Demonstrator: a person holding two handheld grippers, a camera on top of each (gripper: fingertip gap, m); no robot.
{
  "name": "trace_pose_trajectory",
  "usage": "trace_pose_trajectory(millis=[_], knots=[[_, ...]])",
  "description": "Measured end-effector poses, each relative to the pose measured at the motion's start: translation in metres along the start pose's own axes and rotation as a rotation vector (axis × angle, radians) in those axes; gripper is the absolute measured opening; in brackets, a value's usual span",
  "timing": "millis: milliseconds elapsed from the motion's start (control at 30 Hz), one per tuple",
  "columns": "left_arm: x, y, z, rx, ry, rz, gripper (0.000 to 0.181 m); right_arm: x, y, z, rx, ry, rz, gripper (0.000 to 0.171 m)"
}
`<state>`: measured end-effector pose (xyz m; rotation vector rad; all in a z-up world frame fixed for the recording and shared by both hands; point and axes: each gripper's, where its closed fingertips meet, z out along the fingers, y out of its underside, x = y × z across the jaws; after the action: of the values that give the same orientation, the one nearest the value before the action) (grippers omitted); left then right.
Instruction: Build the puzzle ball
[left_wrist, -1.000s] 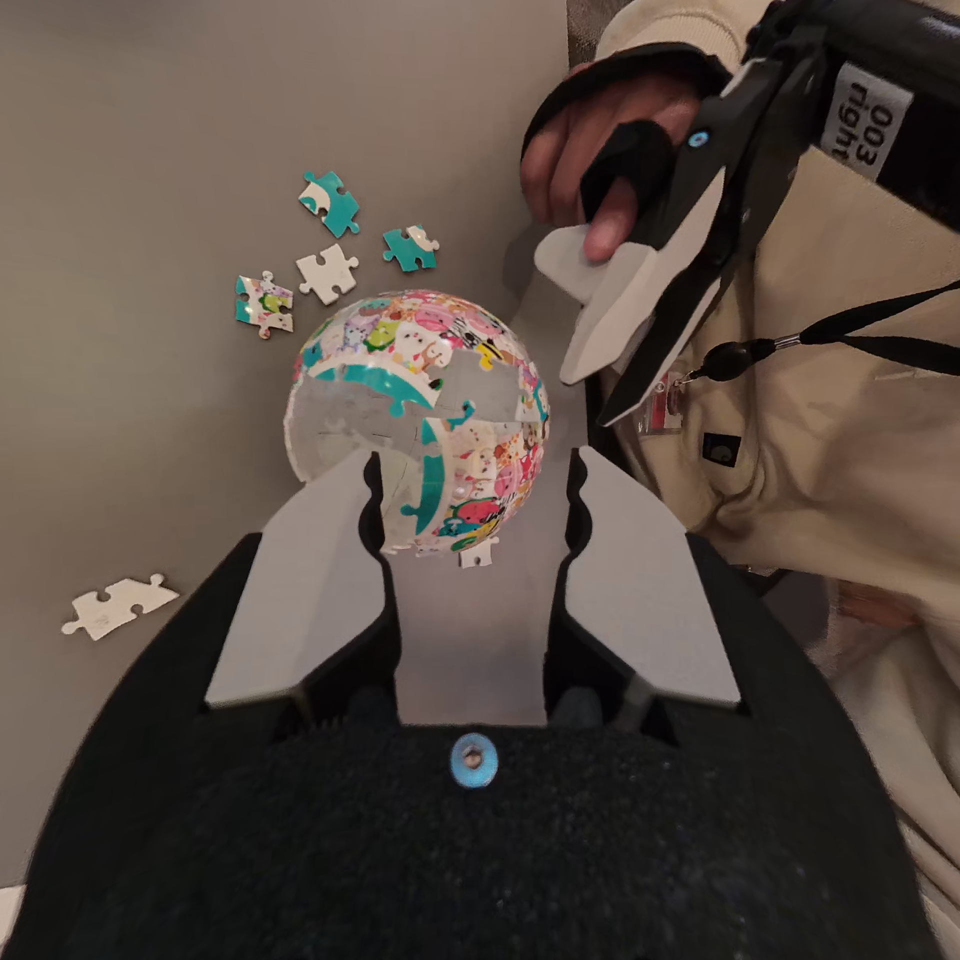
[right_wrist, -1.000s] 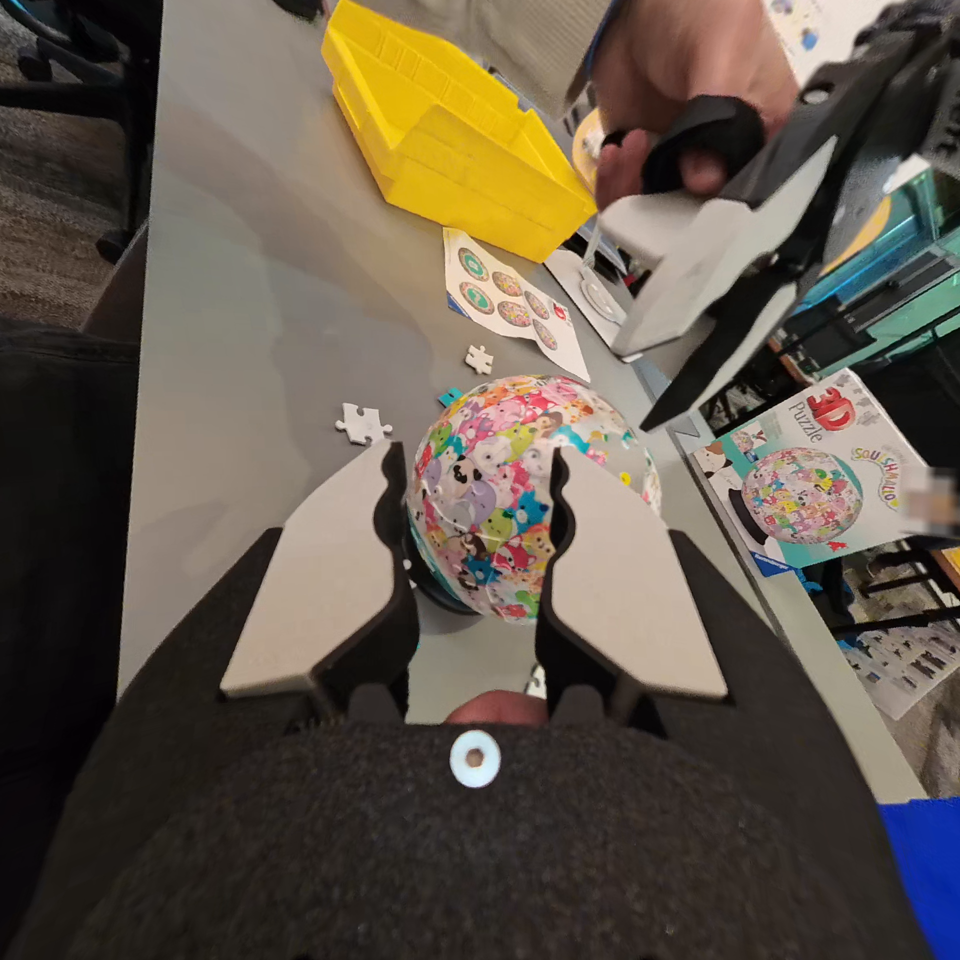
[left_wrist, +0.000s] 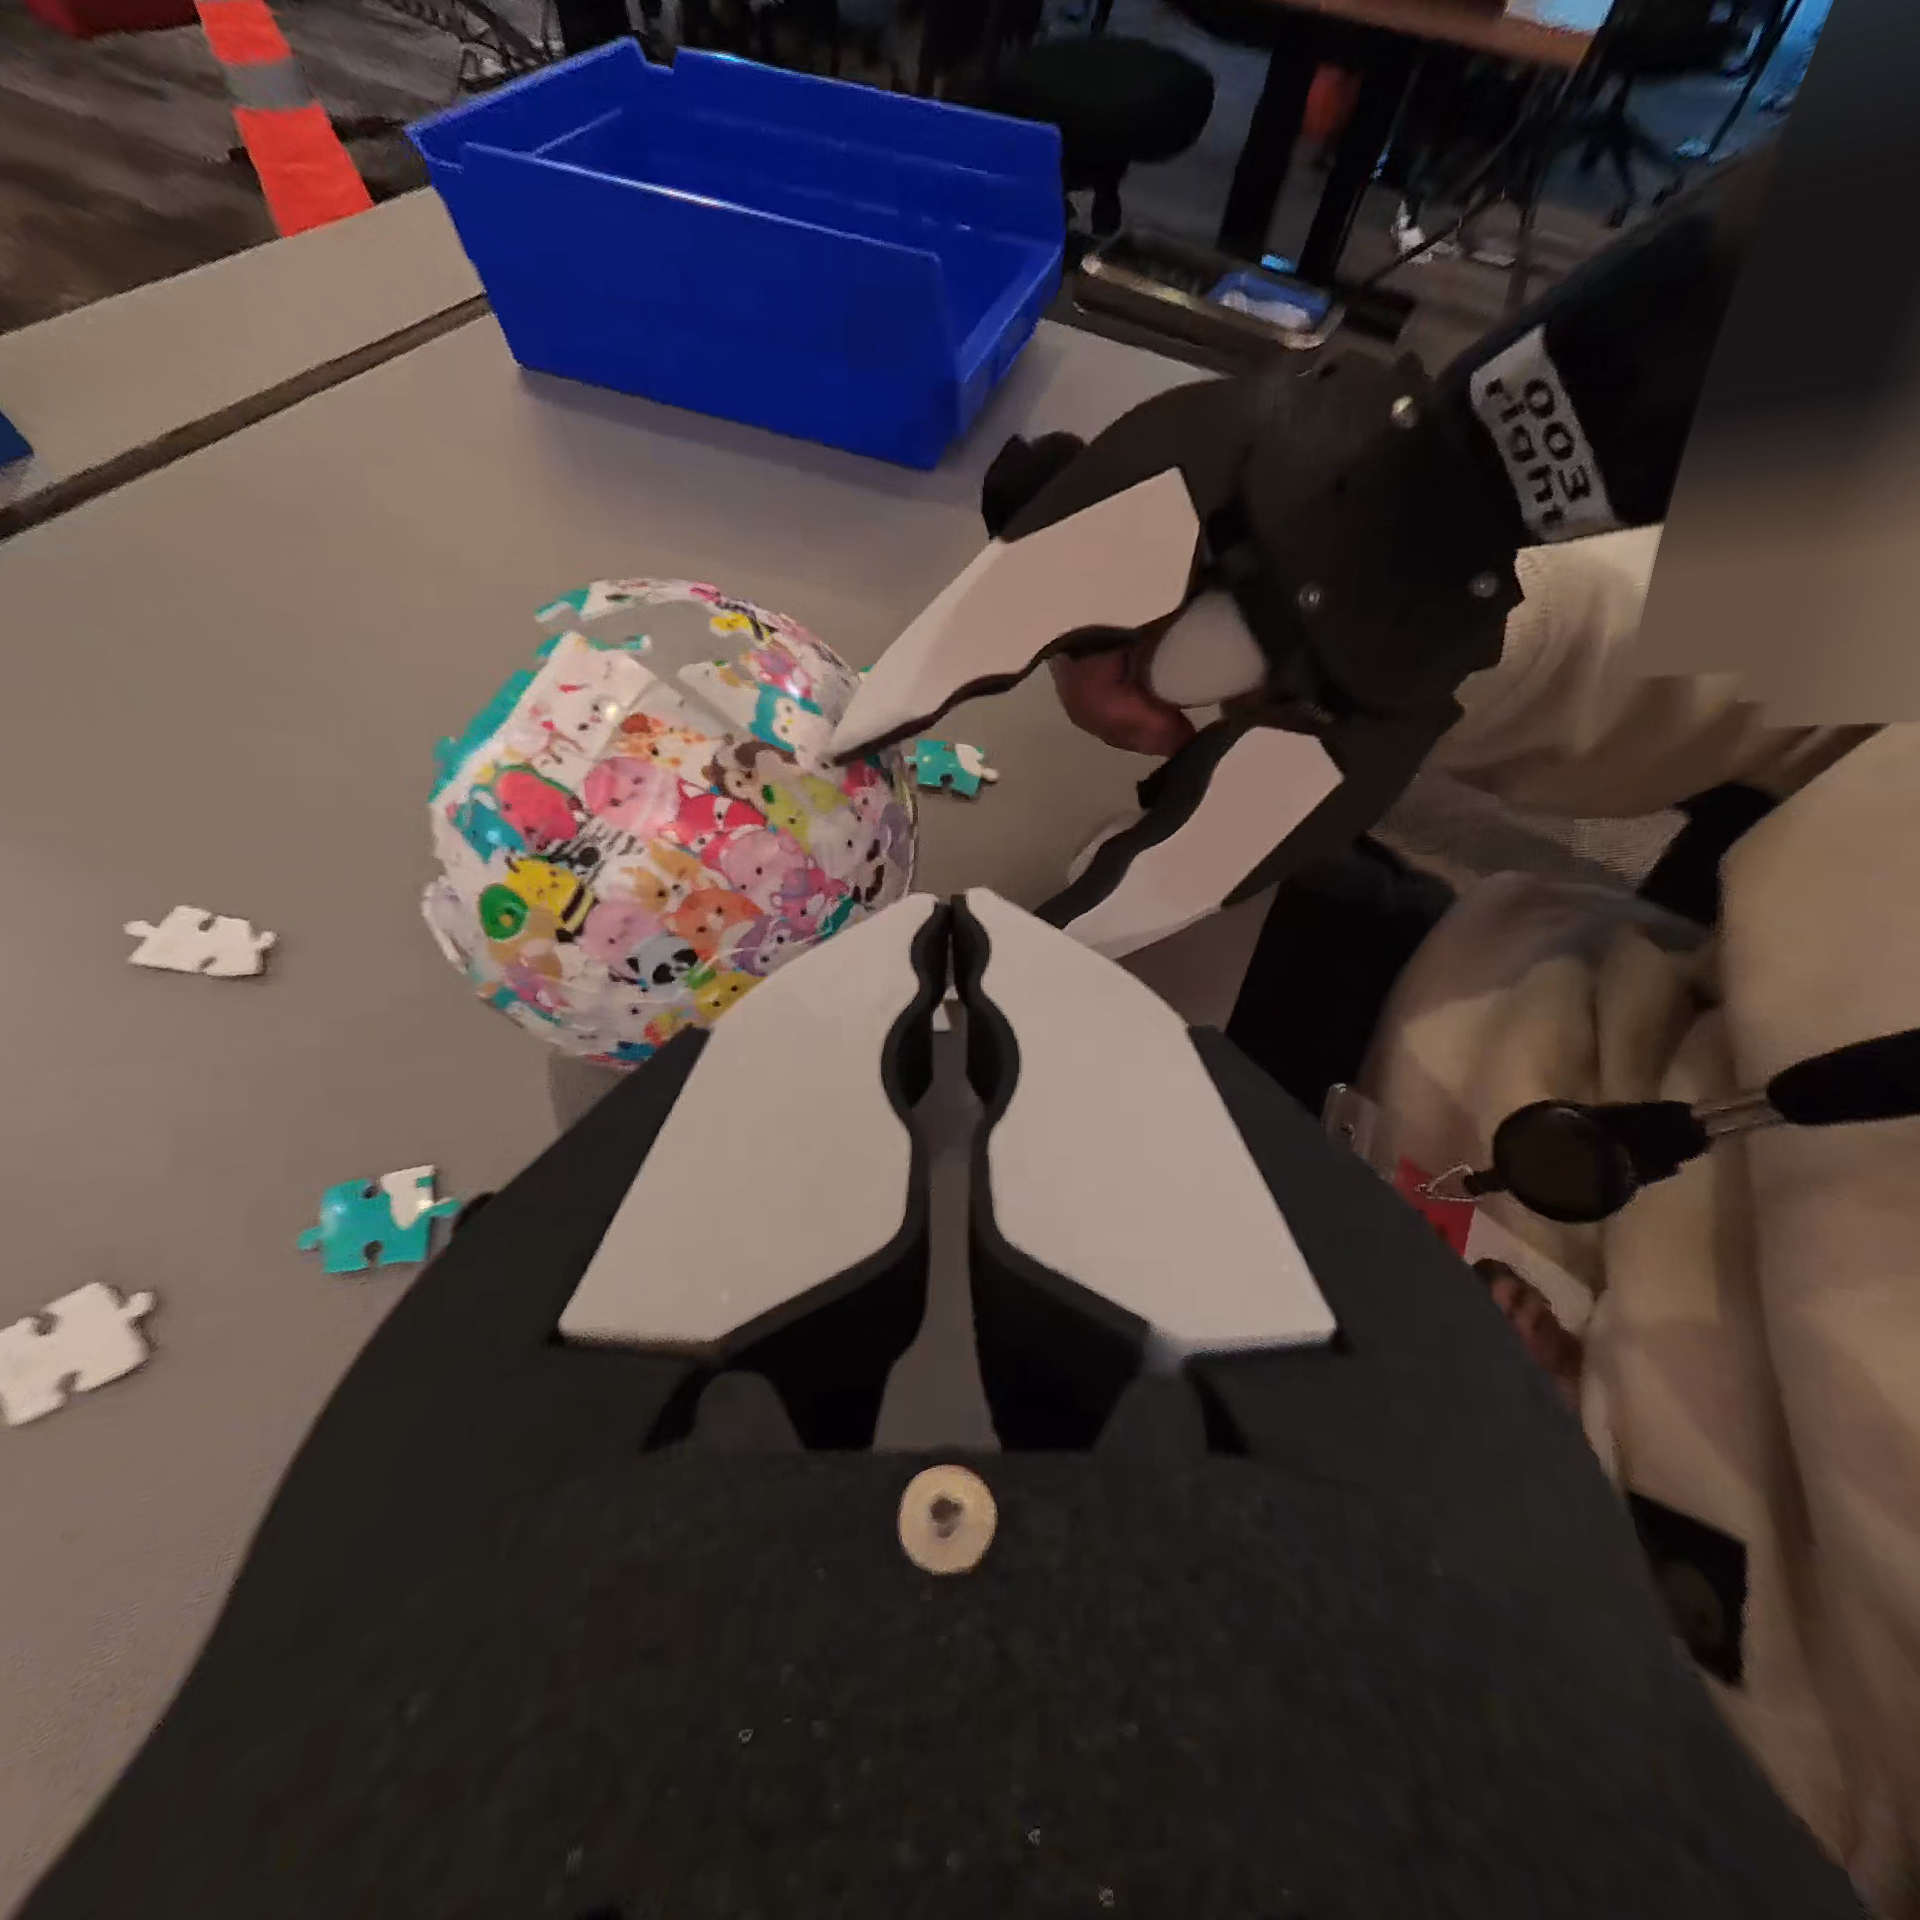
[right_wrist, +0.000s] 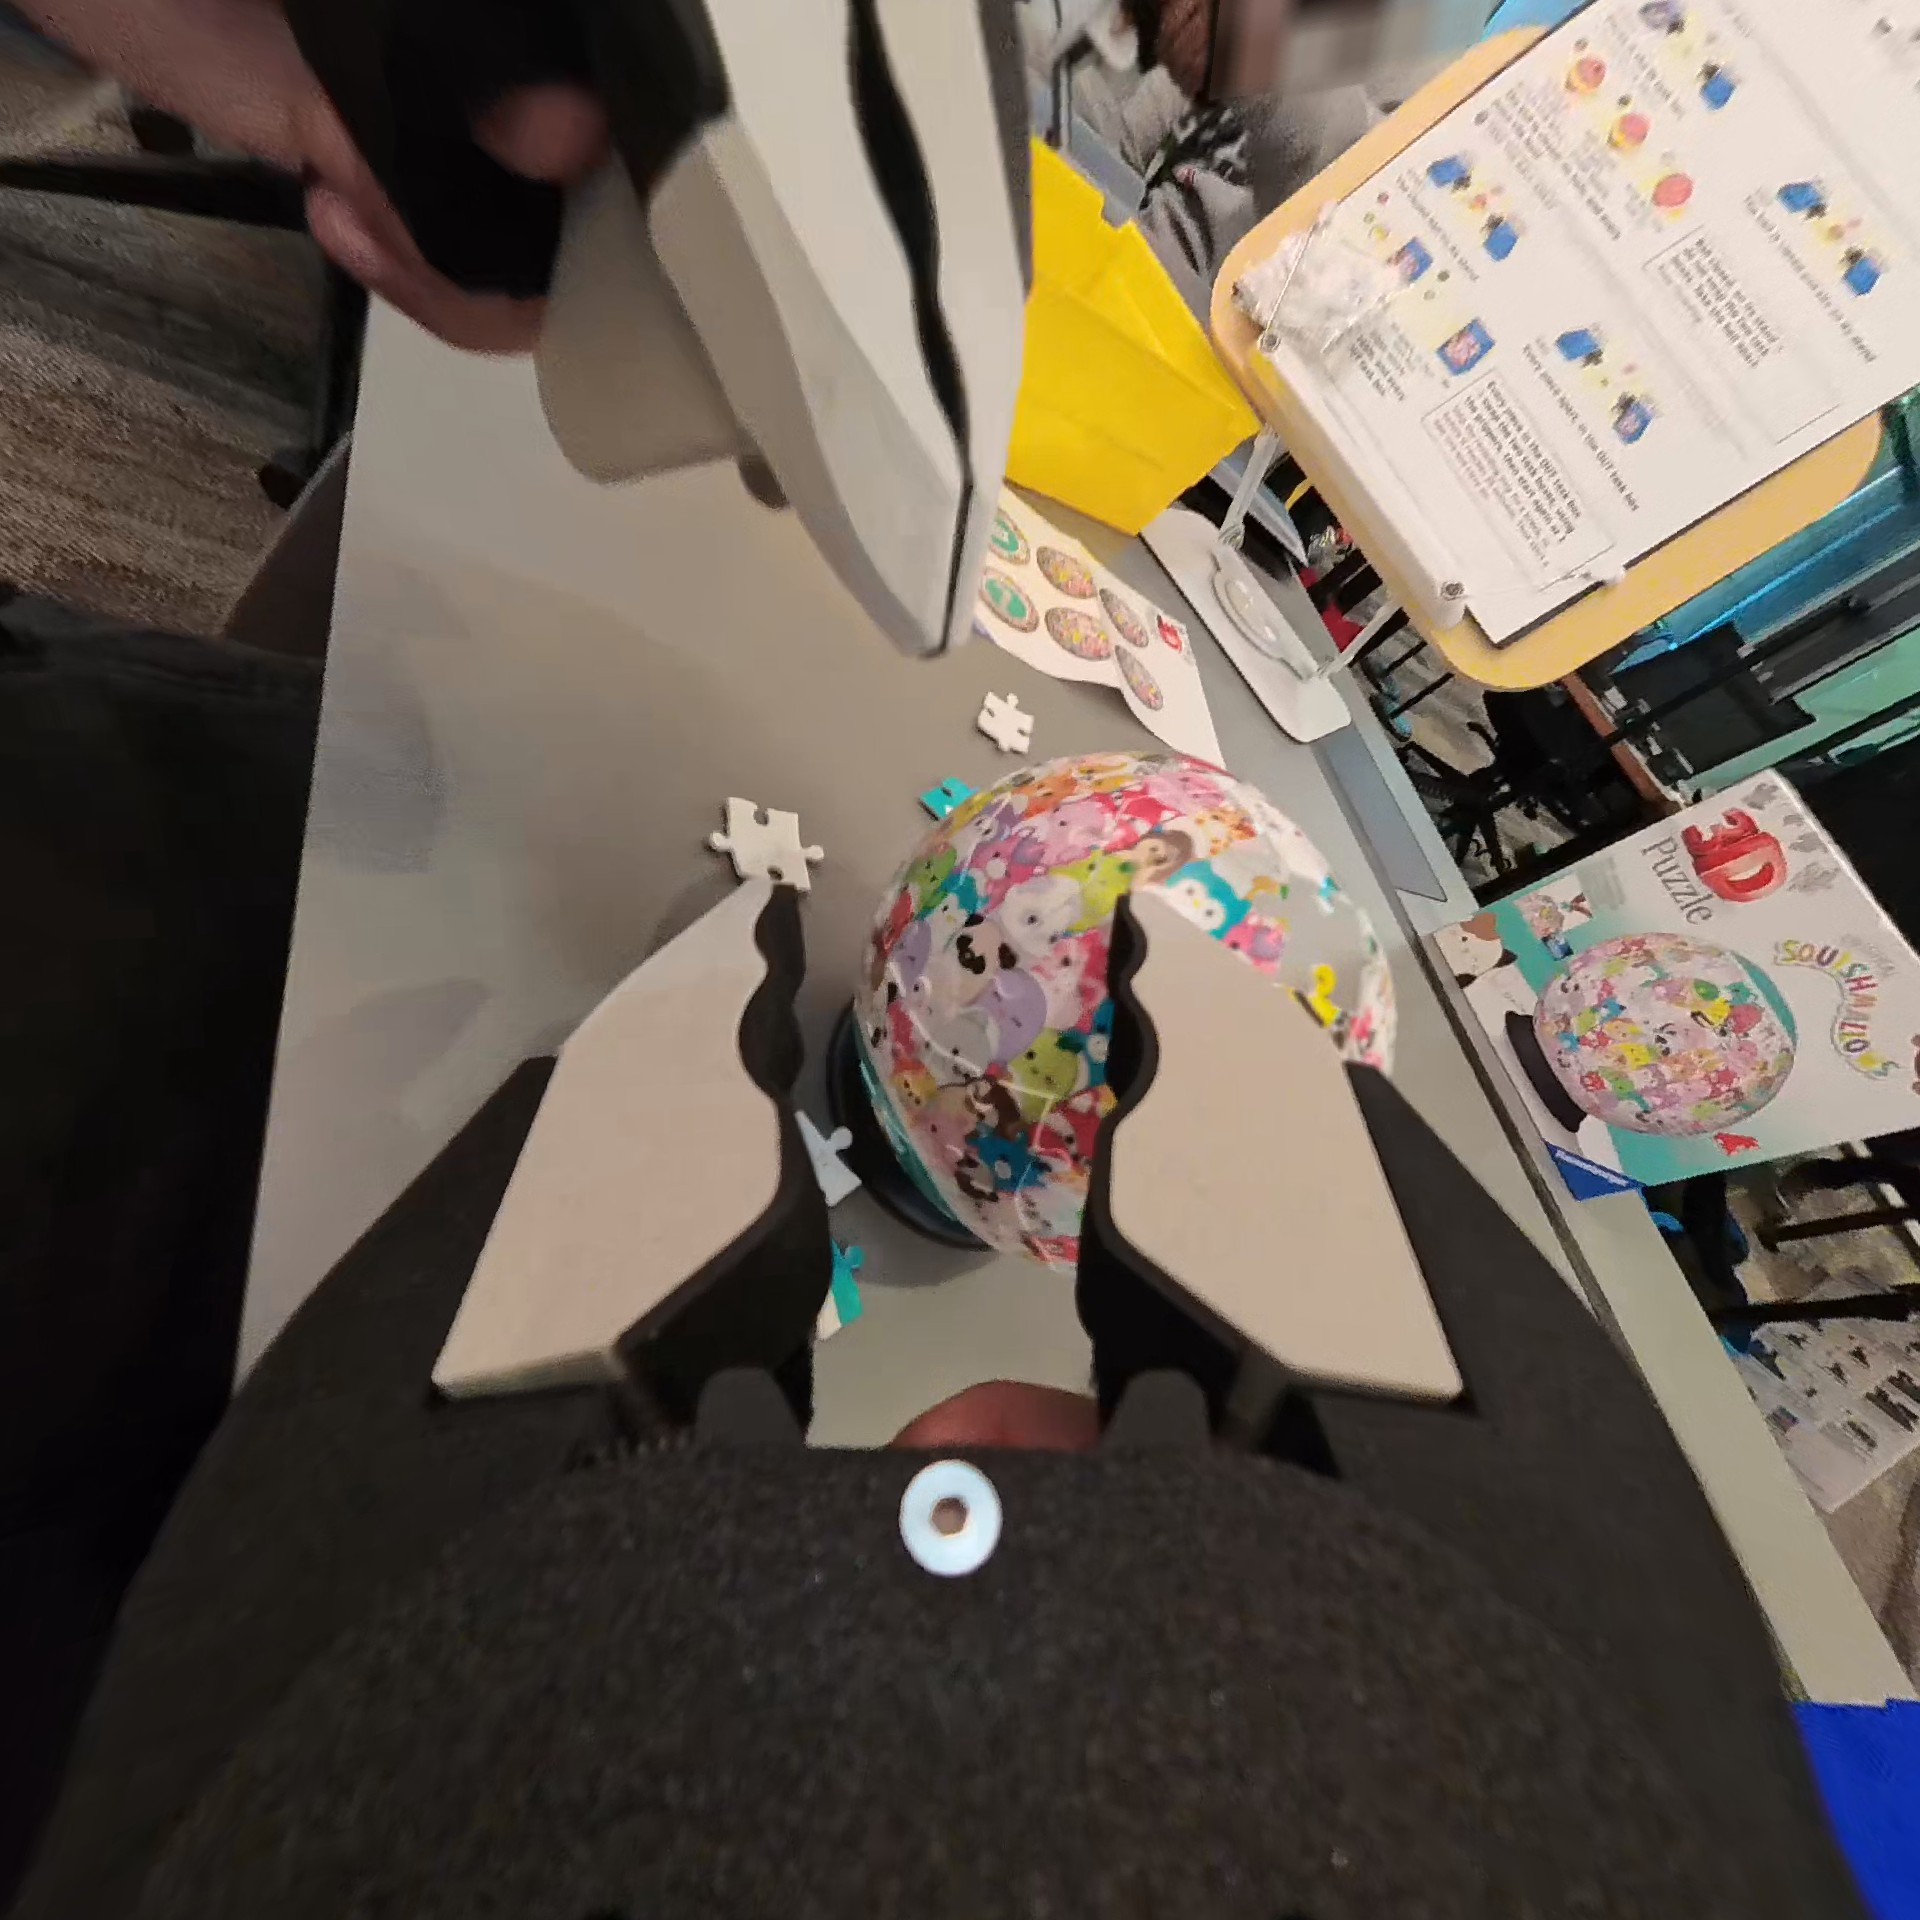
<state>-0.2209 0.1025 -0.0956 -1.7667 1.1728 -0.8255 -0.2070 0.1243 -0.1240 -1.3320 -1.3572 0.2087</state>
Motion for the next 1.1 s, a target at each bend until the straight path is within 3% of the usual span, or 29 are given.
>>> trace_pose_trajectory(millis=[167,567,967,1100], knots=[[-0.01,0.001,0.0,0.066,0.003,-0.052,0.0,-0.002,-0.006,0.002,0.013,-0.017,0.017,0.057],[-0.015,0.03,0.014,0.01,0.028,-0.108,0.0,-0.009,-0.002,0.009,0.001,-0.033,0.019,0.058],[-0.017,0.026,0.018,0.039,0.009,-0.111,0.0,-0.001,0.0,0.008,0.011,-0.02,0.047,0.058],[-0.035,0.007,0.014,0.056,-0.025,-0.052,0.008,0.0,-0.004,0.006,0.024,-0.021,0.05,0.057]])
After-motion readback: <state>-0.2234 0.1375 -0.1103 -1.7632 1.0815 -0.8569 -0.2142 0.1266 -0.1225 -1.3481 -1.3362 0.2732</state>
